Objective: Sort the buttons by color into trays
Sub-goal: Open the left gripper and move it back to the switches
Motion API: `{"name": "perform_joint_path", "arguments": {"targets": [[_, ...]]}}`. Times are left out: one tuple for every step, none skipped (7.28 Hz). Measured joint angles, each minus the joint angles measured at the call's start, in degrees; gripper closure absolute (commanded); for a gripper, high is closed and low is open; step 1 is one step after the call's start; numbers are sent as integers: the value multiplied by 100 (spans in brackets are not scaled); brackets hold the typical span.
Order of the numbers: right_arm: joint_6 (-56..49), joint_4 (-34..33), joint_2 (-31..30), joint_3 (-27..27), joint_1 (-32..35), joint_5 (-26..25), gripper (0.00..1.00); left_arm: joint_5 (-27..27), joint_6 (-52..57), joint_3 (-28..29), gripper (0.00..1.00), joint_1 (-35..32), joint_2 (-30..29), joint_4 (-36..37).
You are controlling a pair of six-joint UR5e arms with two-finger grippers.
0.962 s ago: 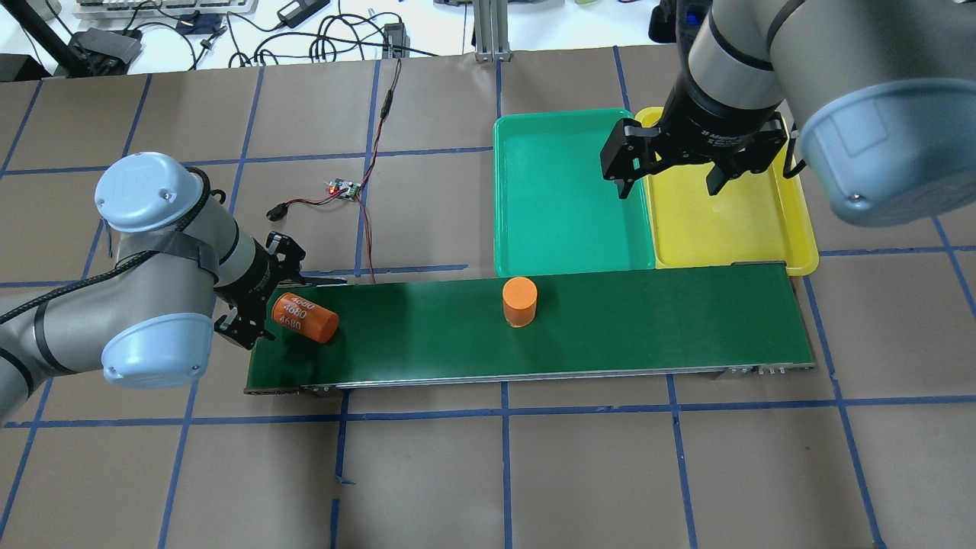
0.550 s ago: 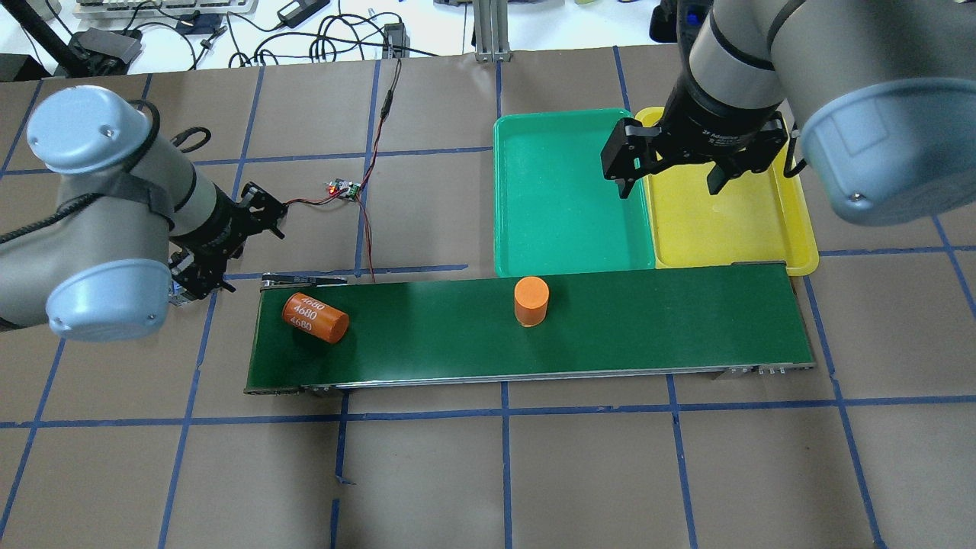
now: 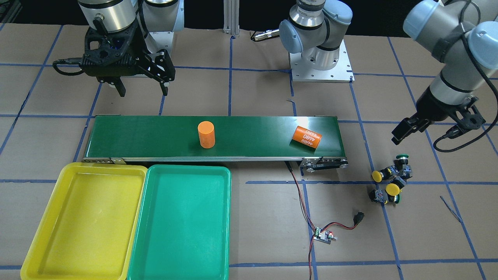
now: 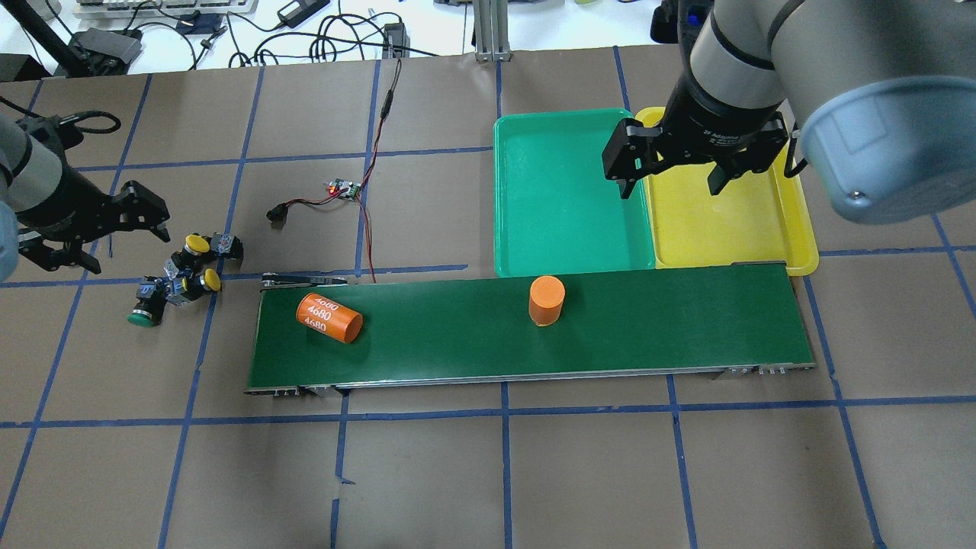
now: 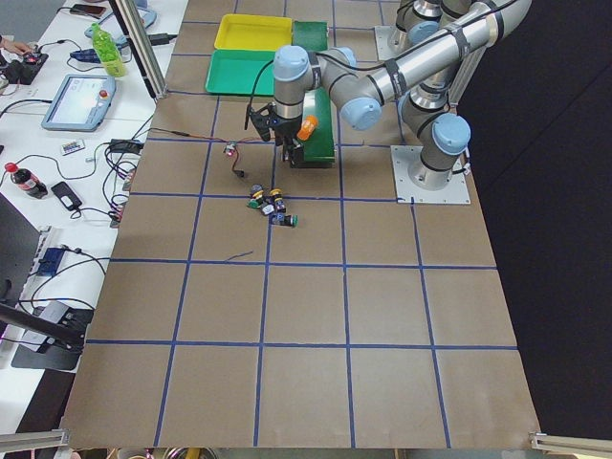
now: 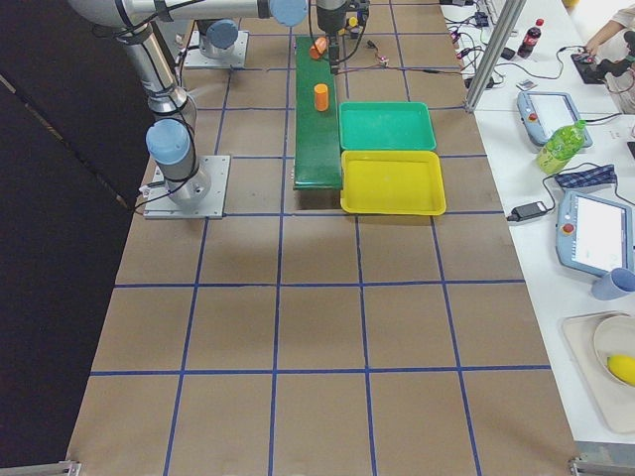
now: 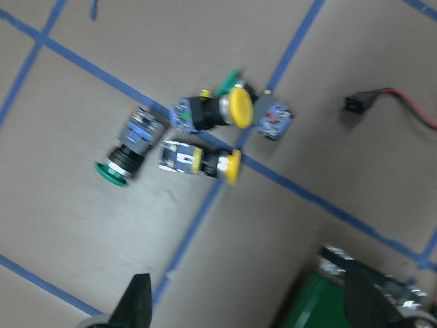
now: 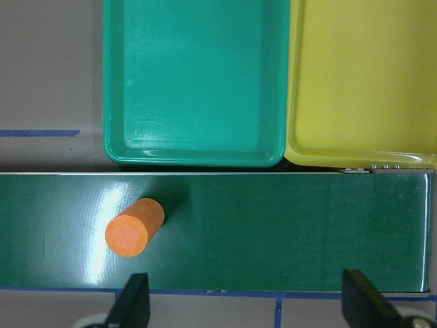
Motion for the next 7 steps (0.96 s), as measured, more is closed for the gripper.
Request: {"name": "perform_joint_path", "arguments": {"targets": [[-2,1,-3,0,-2,0,0,-10,771,-153,0,226,-110,144],[-3,1,-6,0,-3,0,0,-21,1188,-325,0,410,-197,518],[-4,1,-6,0,-6,0,0,-10,1590,-460,0,540,-312,878],[-4,1,-7,0,-9,0,0,8,2120,-534,0,600,-453,1029],[-4,1,-7,0,-10,0,0,-7,2637,-562,0,628,-611,1071],[-4,1,-7,0,-11,0,0,-27,3152,-561,0,639,-741,1092],[-4,1,-7,0,-12,0,0,-35,3777,-538,0,662,-846,1117]]}}
